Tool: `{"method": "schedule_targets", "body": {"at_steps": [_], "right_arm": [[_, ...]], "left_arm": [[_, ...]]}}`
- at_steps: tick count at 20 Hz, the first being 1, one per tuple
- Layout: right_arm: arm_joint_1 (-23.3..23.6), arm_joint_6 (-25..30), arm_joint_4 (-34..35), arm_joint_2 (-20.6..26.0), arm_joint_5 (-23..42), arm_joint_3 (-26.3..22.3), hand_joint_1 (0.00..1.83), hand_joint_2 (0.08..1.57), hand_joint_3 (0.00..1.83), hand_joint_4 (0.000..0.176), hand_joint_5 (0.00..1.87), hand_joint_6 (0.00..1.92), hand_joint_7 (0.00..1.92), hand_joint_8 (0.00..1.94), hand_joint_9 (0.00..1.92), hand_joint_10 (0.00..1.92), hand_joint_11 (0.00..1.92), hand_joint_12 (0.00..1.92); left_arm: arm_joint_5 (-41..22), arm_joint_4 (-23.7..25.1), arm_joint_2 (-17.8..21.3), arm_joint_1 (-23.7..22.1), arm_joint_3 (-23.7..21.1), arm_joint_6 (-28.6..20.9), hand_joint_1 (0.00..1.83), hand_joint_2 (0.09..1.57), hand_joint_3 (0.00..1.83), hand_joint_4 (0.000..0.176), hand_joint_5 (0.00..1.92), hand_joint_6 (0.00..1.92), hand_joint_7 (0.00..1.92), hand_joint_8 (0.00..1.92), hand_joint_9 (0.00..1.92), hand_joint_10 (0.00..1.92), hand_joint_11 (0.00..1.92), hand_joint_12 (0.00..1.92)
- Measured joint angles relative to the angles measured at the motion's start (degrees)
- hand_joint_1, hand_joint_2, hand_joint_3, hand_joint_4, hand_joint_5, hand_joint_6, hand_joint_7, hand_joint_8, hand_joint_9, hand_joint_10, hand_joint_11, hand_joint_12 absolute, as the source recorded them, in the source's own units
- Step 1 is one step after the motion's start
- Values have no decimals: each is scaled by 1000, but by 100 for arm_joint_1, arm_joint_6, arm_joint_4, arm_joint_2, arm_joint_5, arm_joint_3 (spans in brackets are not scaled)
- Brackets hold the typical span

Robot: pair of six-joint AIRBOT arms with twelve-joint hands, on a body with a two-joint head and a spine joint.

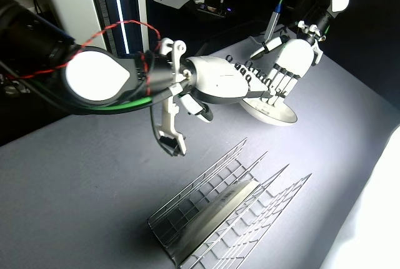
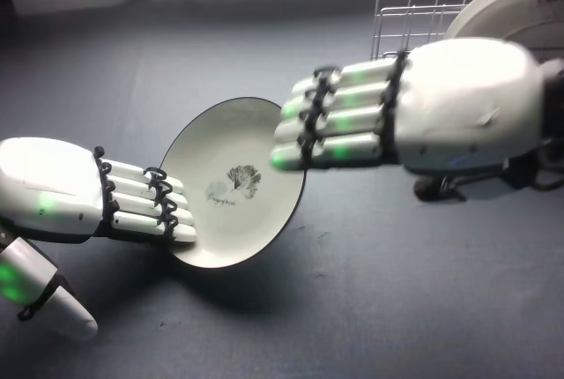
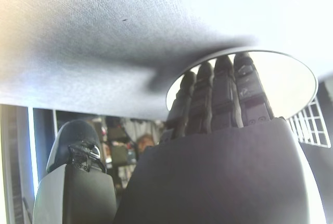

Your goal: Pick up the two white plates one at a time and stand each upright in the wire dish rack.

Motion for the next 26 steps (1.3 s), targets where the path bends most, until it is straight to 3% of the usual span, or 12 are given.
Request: {"method": "schedule_targets", "body": {"at_steps": [3, 5, 8, 10, 11, 13, 15, 18, 21, 23, 25, 26], "right_arm": [[-2, -17, 28, -315, -192, 79, 1399, 942, 0, 0, 0, 0, 0, 0, 0, 0, 0, 370], [-37, -50, 42, -584, -269, 256, 1394, 955, 1, 0, 0, 0, 0, 0, 0, 0, 0, 166], [-81, -81, 31, -903, -382, 573, 1414, 901, 0, 0, 0, 0, 0, 0, 0, 0, 0, 92], [-81, -98, 46, -1119, -420, 807, 1359, 902, 0, 0, 0, 0, 0, 0, 0, 0, 0, 67], [-83, -105, 42, -1248, -446, 925, 1349, 864, 7, 0, 0, 0, 0, 0, 0, 0, 0, 205], [-81, -107, 44, -1462, -459, 1132, 1346, 844, 2, 0, 0, 0, 0, 0, 0, 0, 0, 263], [-81, -116, 35, -1738, -461, 1434, 1283, 879, 8, 0, 0, 0, 0, 0, 0, 0, 0, 127], [-76, -129, 46, -2044, -511, 1779, 1313, 888, 7, 0, 0, 0, 0, 0, 0, 0, 0, 73], [-31, -125, 42, -2232, -549, 1943, 1310, 881, 0, 0, 0, 0, 0, 0, 0, 0, 0, 178], [9, -125, 50, -2319, -544, 1978, 1354, 901, 5, 0, 0, 0, 0, 0, 0, 0, 0, 64], [26, -129, 44, -2367, -555, 2006, 1344, 954, 5, 0, 0, 0, 0, 0, 0, 0, 0, 230], [28, -127, 44, -2376, -592, 2006, 1300, 964, 4, 0, 8, 1, 0, 0, 1, 0, 0, 402]], "left_arm": [[0, 2, 0, -2, 0, 0, 0, 1081, 4, 0, 117, 15, 60, 13, 14, 6, 0, 0], [0, 0, 0, -4, 0, 2, 0, 1069, 0, 0, 94, 3, 36, 1, 0, 0, 0, 0], [-2, 2, 0, -4, 0, 0, 0, 1071, 0, 0, 80, 1, 27, 1, 1, 0, 0, 0], [-2, 2, 0, -4, 0, 0, 0, 1072, 0, 0, 66, 0, 17, 1, 0, 0, 0, 0], [-2, 2, 0, -4, 0, 2, 0, 1081, 4, 0, 84, 8, 31, 7, 0, 0, 0, 0], [-2, 2, -2, -4, 0, 2, 0, 1094, 9, 0, 115, 18, 60, 16, 12, 4, 0, 0], [-2, -2, -7, -4, 0, 0, 0, 1078, 1, 0, 85, 3, 36, 4, 0, 0, 0, 0], [-2, 39, -7, -52, -2, 0, 0, 1084, 4, 0, 87, 3, 33, 2, 0, 0, 0, 0], [-4, 39, -7, -52, -2, 0, 0, 1077, 0, 0, 92, 6, 40, 5, 1, 1, 0, 0], [-7, 50, -7, -70, -2, 0, 0, 1083, 2, 0, 100, 6, 44, 5, 0, 0, 0, 0], [-15, 44, -7, -70, -2, 0, 0, 1075, 0, 0, 89, 1, 40, 2, 0, 0, 0, 0], [-22, 39, -7, -70, -2, 0, 0, 1081, 1, 0, 95, 3, 46, 4, 0, 0, 0, 0]]}}
